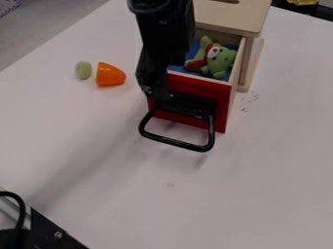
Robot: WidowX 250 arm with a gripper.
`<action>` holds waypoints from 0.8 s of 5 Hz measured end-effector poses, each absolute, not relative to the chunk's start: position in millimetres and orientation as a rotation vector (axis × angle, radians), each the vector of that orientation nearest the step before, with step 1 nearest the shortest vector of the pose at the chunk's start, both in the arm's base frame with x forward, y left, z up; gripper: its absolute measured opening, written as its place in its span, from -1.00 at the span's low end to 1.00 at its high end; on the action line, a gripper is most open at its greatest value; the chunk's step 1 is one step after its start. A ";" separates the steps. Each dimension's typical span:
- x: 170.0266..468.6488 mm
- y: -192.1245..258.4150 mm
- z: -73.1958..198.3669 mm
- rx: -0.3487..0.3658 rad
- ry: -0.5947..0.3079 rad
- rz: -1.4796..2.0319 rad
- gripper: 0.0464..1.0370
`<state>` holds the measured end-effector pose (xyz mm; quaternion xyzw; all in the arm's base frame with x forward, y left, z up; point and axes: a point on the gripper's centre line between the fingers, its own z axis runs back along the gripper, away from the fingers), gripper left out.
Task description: Take the thing of the drawer an put it on the left side of the table
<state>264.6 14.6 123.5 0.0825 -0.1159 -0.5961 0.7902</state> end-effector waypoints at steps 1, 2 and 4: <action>277.9 18.0 146.3 0.236 -0.307 -1.239 0.92; 294.7 18.3 152.6 0.320 -0.378 -1.206 0.92; 335.6 12.5 137.4 0.325 -0.403 -1.232 0.92</action>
